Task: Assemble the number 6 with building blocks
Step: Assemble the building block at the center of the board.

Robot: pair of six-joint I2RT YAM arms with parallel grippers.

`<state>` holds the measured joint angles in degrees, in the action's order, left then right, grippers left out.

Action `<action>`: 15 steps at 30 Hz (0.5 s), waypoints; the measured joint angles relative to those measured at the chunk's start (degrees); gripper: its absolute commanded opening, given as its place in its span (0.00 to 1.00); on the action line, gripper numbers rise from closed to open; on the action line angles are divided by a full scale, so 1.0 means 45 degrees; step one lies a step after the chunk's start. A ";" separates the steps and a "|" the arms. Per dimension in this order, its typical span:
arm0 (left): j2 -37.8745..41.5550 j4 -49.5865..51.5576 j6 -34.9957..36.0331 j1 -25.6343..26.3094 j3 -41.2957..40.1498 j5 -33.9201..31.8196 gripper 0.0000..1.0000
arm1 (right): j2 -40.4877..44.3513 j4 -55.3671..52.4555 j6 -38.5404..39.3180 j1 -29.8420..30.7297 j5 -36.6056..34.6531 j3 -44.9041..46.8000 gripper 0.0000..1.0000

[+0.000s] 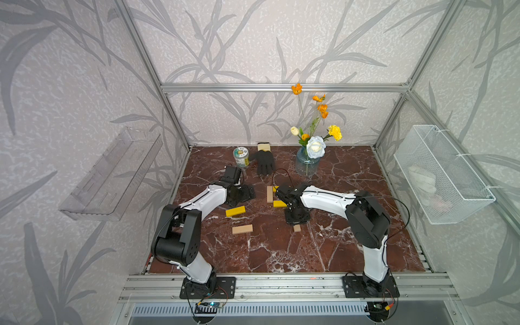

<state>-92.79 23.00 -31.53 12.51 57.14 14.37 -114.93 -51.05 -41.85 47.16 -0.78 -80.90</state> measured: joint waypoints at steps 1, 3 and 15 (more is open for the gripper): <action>0.0000 0.0000 0.0000 0.0000 0.0000 -0.0005 0.96 | -0.0049 0.0049 -0.0083 0.0000 -0.0010 -0.0019 0.00; 0.0005 -0.0005 0.0000 0.0000 -0.0005 -0.0005 0.96 | -0.0136 0.0073 -0.0272 0.0000 -0.0029 -0.0039 0.00; 0.0039 -0.0117 0.0102 0.0000 -0.0330 0.0015 0.96 | -0.0520 0.0160 -0.0845 0.0000 -0.0058 -0.0593 0.00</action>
<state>-92.62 22.48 -31.07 12.51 55.66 14.44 -117.27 -50.33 -45.65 47.16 -1.04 -83.57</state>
